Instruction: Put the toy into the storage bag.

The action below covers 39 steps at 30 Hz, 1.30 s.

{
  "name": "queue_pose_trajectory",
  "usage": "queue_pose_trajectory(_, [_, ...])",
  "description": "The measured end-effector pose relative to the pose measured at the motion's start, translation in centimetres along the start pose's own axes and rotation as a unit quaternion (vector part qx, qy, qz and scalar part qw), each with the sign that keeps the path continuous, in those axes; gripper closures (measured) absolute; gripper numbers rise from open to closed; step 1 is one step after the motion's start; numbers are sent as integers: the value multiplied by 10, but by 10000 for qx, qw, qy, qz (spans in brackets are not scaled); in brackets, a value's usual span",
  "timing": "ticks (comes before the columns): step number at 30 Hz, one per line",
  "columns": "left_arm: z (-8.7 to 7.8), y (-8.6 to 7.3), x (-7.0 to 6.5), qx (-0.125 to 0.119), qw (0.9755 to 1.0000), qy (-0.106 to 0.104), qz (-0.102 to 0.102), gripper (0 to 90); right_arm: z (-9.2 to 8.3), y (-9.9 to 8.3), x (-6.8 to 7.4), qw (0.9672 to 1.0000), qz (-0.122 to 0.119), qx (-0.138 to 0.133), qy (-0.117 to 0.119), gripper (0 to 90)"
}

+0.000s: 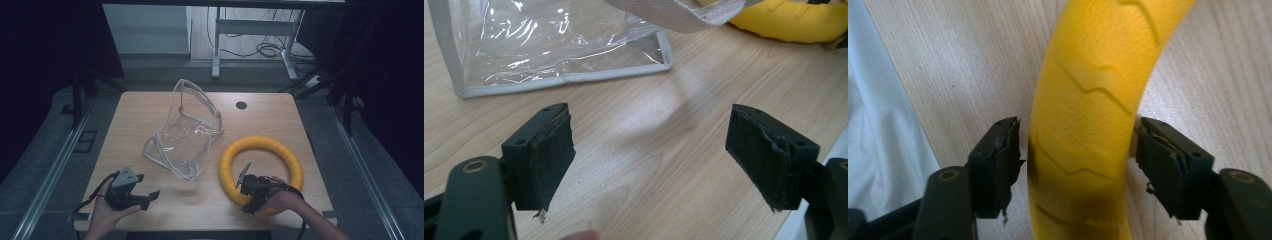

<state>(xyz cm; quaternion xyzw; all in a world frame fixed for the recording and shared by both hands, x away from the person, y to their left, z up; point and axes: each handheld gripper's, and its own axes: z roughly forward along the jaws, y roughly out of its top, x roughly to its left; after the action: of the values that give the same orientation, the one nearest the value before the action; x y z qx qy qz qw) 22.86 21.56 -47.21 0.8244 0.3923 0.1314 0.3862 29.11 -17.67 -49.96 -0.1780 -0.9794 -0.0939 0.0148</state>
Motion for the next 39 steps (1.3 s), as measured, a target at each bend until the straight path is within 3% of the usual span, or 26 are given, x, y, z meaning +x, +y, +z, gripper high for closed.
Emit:
queue_pose_trajectory(9, [-1, 0, 0, -10, 10000, -5, 12, 190, 1, 10, 1, 9993, -221, 293, -6, 486])
queue_pose_trajectory(14, [-2, -1, 0, -21, 10000, -1, 20, 190, 1, 13, 0, 9990, -106, 431, 34, 500])
queue_pose_trajectory(18, [-5, -1, 1, -59, 10000, 28, 8, 190, -11, 3, -11, 9990, 147, -142, 397, 507])
queue_pose_trajectory(23, [-5, -2, 4, -102, 9999, -2, -60, 190, -41, -5, -27, 9922, 465, -897, 730, 510])
queue_pose_trajectory(28, [-6, -2, 4, -122, 9999, 4, -55, 190, -60, -10, -36, 9853, 690, -1354, 781, 511])
queue_pose_trajectory(35, [-8, -2, 5, -171, 9998, 37, -76, 190, -78, -17, -45, 9772, 877, -1821, 653, 513])
queue_pose_trajectory(39, [-8, -2, 6, -199, 9998, 54, -80, 190, -91, -23, -50, 9695, 1005, -2160, 581, 514])
